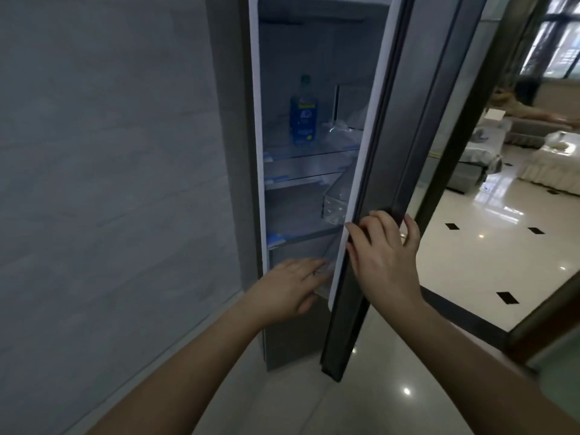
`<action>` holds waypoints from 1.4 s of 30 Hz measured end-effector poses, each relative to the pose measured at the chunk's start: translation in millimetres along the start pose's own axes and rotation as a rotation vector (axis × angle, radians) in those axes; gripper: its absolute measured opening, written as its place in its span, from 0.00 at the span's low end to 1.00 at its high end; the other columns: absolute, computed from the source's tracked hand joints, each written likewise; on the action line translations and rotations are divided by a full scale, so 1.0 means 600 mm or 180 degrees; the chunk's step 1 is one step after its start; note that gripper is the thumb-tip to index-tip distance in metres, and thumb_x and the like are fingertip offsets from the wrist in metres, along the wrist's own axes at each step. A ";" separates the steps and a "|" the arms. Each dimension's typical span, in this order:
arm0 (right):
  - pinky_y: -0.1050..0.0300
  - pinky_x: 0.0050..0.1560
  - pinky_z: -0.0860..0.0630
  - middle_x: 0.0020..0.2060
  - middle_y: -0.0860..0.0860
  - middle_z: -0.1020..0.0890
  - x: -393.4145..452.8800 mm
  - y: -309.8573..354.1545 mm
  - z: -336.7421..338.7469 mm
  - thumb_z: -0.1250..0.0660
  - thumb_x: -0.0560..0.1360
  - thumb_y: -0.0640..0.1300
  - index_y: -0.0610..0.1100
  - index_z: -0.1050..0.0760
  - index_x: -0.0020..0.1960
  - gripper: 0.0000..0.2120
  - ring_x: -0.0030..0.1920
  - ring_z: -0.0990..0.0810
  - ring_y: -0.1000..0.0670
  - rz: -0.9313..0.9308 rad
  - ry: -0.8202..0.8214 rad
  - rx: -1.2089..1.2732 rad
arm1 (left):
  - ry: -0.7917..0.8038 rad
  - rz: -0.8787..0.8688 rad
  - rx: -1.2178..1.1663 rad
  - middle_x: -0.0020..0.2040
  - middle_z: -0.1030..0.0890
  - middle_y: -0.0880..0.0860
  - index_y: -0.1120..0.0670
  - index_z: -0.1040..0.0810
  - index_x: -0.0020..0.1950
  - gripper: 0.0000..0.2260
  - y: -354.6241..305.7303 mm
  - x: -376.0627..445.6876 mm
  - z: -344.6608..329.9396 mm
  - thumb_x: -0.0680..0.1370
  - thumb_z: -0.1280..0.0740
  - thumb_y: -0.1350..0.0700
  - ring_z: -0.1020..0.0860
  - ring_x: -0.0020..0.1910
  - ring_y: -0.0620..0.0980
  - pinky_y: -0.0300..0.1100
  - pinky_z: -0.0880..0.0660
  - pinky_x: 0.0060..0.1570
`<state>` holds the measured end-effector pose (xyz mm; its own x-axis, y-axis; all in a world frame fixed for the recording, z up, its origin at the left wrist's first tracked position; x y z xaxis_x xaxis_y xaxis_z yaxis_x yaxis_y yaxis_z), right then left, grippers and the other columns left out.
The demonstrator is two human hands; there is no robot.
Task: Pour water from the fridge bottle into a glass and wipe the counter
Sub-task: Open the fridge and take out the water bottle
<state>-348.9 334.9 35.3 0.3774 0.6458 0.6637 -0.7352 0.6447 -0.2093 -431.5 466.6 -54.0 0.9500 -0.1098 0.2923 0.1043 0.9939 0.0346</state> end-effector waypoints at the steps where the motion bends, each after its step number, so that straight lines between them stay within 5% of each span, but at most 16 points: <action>1: 0.36 0.70 0.44 0.55 0.43 0.21 -0.008 -0.007 0.004 0.31 0.75 0.45 0.43 0.23 0.62 0.16 0.66 0.29 0.41 -0.0076 -0.0026 -0.0013 | -0.0068 0.0048 -0.0004 0.75 0.32 0.55 0.50 0.33 0.75 0.24 0.001 0.009 0.005 0.78 0.35 0.52 0.33 0.73 0.54 0.51 0.37 0.71; 7: 0.37 0.71 0.46 0.55 0.43 0.23 -0.063 -0.056 0.022 0.36 0.77 0.50 0.43 0.25 0.66 0.20 0.66 0.29 0.41 -0.0554 0.0107 -0.0171 | -0.0359 0.0082 0.0000 0.77 0.37 0.54 0.53 0.38 0.78 0.28 -0.004 0.100 0.042 0.78 0.39 0.48 0.35 0.74 0.52 0.50 0.36 0.71; 15: 0.42 0.67 0.35 0.57 0.41 0.23 -0.121 -0.131 0.034 0.37 0.77 0.53 0.40 0.31 0.71 0.27 0.61 0.27 0.41 -0.1030 0.0594 -0.0370 | -0.0583 -0.0119 -0.0240 0.78 0.38 0.55 0.56 0.41 0.79 0.30 -0.047 0.202 0.054 0.80 0.47 0.43 0.37 0.75 0.54 0.50 0.40 0.73; 21: 0.41 0.67 0.31 0.61 0.40 0.24 -0.150 -0.194 0.034 0.33 0.74 0.55 0.40 0.32 0.71 0.31 0.62 0.26 0.40 -0.1543 0.0757 -0.0445 | -0.0499 -0.0585 -0.0412 0.77 0.35 0.53 0.54 0.39 0.78 0.31 -0.107 0.256 0.043 0.76 0.36 0.56 0.38 0.76 0.51 0.49 0.45 0.74; 29: 0.43 0.66 0.30 0.65 0.38 0.27 -0.189 -0.321 0.019 0.32 0.74 0.51 0.37 0.32 0.71 0.30 0.65 0.27 0.38 -0.2005 0.0778 -0.0400 | -0.0562 -0.0969 -0.0324 0.67 0.24 0.56 0.59 0.28 0.71 0.29 -0.222 0.367 0.034 0.69 0.40 0.57 0.27 0.67 0.55 0.48 0.41 0.70; 36: 0.47 0.73 0.39 0.77 0.40 0.45 -0.210 -0.431 -0.018 0.38 0.79 0.52 0.41 0.43 0.77 0.32 0.75 0.40 0.41 -0.2289 0.1164 -0.0152 | -0.0550 -0.1389 -0.0213 0.75 0.33 0.56 0.57 0.40 0.78 0.31 -0.296 0.451 0.012 0.75 0.37 0.57 0.35 0.73 0.55 0.45 0.45 0.73; 42: 0.49 0.72 0.36 0.78 0.47 0.61 -0.222 -0.520 -0.059 0.39 0.80 0.52 0.46 0.49 0.79 0.32 0.77 0.45 0.43 -0.2448 0.1214 0.0404 | -0.0557 -0.1550 -0.0218 0.77 0.36 0.57 0.58 0.40 0.78 0.31 -0.319 0.525 -0.015 0.75 0.37 0.56 0.36 0.74 0.54 0.47 0.44 0.74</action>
<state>-150.0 62.4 -13.0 0.9418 0.1570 0.2973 -0.2471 0.9228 0.2956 -149.7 241.9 23.0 0.7238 -0.5524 0.4135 0.5464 0.8248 0.1454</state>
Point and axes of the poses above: each hand's wrist, its own x-axis towards the middle knuckle, its own z-axis out of the back of the hand, y = z × x, the point moved 5 cm from there along x, towards the middle knuckle
